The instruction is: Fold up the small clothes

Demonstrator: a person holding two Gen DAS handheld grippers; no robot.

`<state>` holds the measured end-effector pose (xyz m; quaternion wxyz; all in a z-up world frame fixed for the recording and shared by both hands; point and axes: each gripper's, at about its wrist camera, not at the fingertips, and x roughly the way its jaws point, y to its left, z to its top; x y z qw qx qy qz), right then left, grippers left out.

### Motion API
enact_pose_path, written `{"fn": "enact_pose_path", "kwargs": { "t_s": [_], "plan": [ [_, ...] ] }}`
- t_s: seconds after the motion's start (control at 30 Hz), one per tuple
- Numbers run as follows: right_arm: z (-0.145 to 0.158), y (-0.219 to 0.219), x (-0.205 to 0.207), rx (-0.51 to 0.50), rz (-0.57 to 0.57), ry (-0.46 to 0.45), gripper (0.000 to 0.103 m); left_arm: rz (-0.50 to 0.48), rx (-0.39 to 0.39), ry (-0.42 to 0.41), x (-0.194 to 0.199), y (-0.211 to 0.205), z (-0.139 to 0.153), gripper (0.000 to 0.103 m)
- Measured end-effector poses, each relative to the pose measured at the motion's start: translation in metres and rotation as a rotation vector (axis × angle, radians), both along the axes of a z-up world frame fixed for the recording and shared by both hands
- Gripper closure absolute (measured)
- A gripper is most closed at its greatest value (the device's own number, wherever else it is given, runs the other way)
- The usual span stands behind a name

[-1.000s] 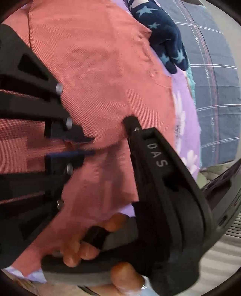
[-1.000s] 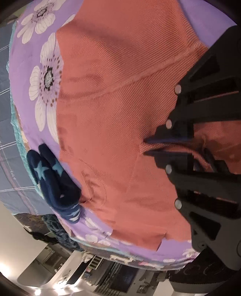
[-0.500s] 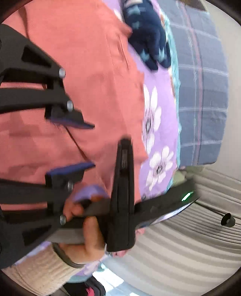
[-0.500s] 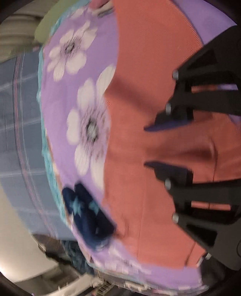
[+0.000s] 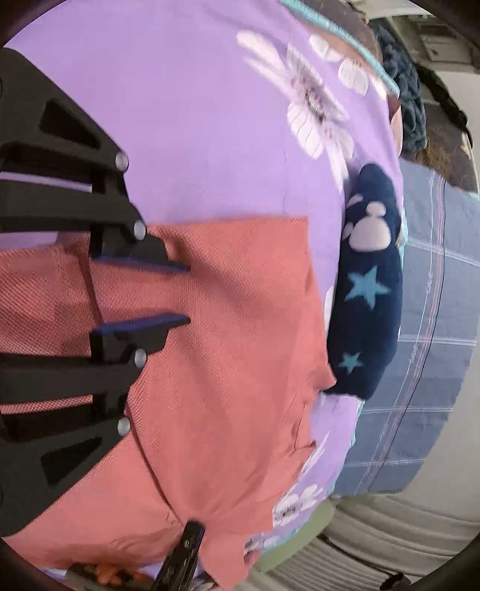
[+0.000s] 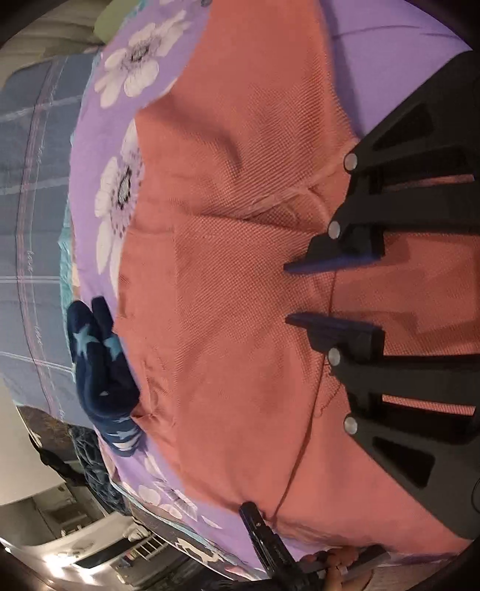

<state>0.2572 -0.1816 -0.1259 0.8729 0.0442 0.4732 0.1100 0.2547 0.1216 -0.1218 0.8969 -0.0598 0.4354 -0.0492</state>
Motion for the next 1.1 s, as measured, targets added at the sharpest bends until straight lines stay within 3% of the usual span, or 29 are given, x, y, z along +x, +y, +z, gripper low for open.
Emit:
{"fn": "enact_pose_path", "kwargs": {
  "t_s": [0.07, 0.17, 0.3, 0.33, 0.4, 0.47, 0.53, 0.6, 0.73, 0.77, 0.8, 0.83, 0.87, 0.97, 1.03, 1.1],
  "plan": [
    [0.021, -0.023, -0.014, 0.044, -0.069, -0.046, 0.081, -0.028, -0.005, -0.014, 0.001, -0.011, 0.005, 0.079],
    [0.045, -0.073, -0.026, 0.019, -0.232, -0.132, 0.081, -0.104, 0.001, -0.059, -0.001, -0.039, 0.016, 0.079],
    [0.067, -0.182, -0.041, 0.068, -0.600, -0.162, 0.077, -0.187, -0.011, -0.108, 0.011, -0.075, 0.022, 0.079],
    [0.068, -0.207, -0.045, 0.105, -0.681, -0.154, 0.074, -0.192, -0.017, -0.113, 0.006, -0.083, 0.025, 0.079],
    [0.064, -0.247, -0.053, 0.181, -0.824, -0.139, 0.048, -0.208, -0.027, -0.102, 0.011, -0.100, 0.019, 0.079],
    [0.054, -0.268, -0.053, 0.249, -0.889, -0.122, 0.042, -0.217, 0.004, -0.056, 0.016, -0.112, 0.005, 0.079],
    [0.040, -0.275, -0.045, 0.300, -0.920, -0.092, 0.042, -0.217, 0.024, -0.031, 0.020, -0.117, -0.011, 0.078],
    [0.033, -0.272, -0.032, 0.300, -0.953, -0.091, 0.042, -0.221, 0.007, -0.038, 0.018, -0.114, -0.008, 0.077],
    [0.028, -0.280, -0.019, 0.309, -1.081, -0.160, 0.041, -0.225, -0.040, -0.031, 0.019, -0.108, -0.010, 0.076],
    [0.028, -0.285, -0.017, 0.312, -1.111, -0.173, 0.050, -0.226, -0.039, -0.032, 0.018, -0.109, -0.010, 0.075],
    [0.028, -0.288, -0.015, 0.315, -1.142, -0.192, 0.070, -0.229, -0.037, -0.034, 0.017, -0.110, -0.010, 0.073],
    [0.027, -0.292, -0.013, 0.330, -1.163, -0.197, 0.079, -0.236, -0.034, -0.036, 0.017, -0.111, -0.010, 0.070],
    [0.025, -0.295, -0.013, 0.370, -1.179, -0.202, 0.097, -0.244, -0.029, -0.038, 0.017, -0.113, -0.010, 0.068],
    [0.033, -0.287, -0.014, 0.446, -1.138, -0.260, 0.098, -0.256, -0.006, -0.044, 0.016, -0.118, -0.010, 0.064],
    [0.051, -0.252, -0.003, 0.408, -0.976, -0.318, 0.098, -0.257, 0.001, -0.045, 0.015, -0.119, -0.010, 0.064],
    [0.067, -0.198, 0.011, 0.371, -0.739, -0.358, 0.098, -0.257, -0.005, -0.044, 0.016, -0.118, -0.010, 0.064]
  ]
}}
